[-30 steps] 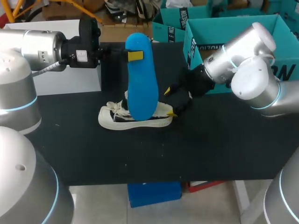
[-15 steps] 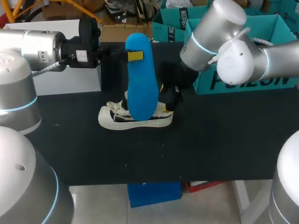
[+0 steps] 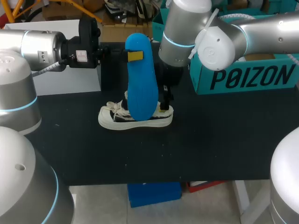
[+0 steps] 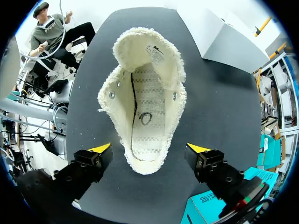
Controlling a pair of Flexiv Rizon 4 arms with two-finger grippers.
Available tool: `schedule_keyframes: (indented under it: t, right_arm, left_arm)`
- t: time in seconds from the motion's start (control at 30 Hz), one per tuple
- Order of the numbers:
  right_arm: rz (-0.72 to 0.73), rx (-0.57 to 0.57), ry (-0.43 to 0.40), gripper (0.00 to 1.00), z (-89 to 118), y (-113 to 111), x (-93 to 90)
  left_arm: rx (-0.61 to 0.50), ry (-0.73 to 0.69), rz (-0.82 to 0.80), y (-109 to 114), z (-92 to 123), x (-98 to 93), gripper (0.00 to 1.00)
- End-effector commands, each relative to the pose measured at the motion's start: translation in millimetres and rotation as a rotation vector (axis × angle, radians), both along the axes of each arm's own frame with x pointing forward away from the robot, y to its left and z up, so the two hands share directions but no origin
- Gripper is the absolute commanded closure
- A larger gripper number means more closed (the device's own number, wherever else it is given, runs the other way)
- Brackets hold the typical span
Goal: Take the shoe out of the shoebox, open the shoe tongue, remove and reinsert the insole, then place the shoe into the shoebox
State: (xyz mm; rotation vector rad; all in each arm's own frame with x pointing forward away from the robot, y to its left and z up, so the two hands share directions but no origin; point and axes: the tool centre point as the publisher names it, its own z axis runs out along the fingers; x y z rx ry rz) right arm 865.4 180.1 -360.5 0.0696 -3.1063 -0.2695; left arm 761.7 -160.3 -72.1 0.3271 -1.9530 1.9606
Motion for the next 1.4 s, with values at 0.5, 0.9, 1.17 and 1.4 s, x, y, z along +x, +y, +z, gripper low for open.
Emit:
schedule_keyframes:
  t: [0.5, 0.9, 1.17, 1.4]
  right_arm:
    - [0.004, -0.055, 0.005, 0.00, -7.4, 6.8, 1.2]
    - [-0.012, 0.061, -0.018, 0.00, -13.3, -10.8, -4.4]
    - [-0.051, 0.178, -0.053, 0.00, -18.5, -22.6, -7.0]
    - [-0.078, 0.290, -0.095, 0.00, -29.0, -26.7, -6.1]
  left_arm:
    - [0.004, 0.000, 0.006, -0.9, 0.3, -1.4, 1.00]
    - [0.004, 0.000, 0.006, -0.9, 0.3, -1.4, 1.00]
    - [0.004, 0.000, 0.006, -0.9, 0.3, -1.4, 1.00]
    - [0.004, 0.000, 0.006, -0.9, 0.3, -1.4, 1.00]
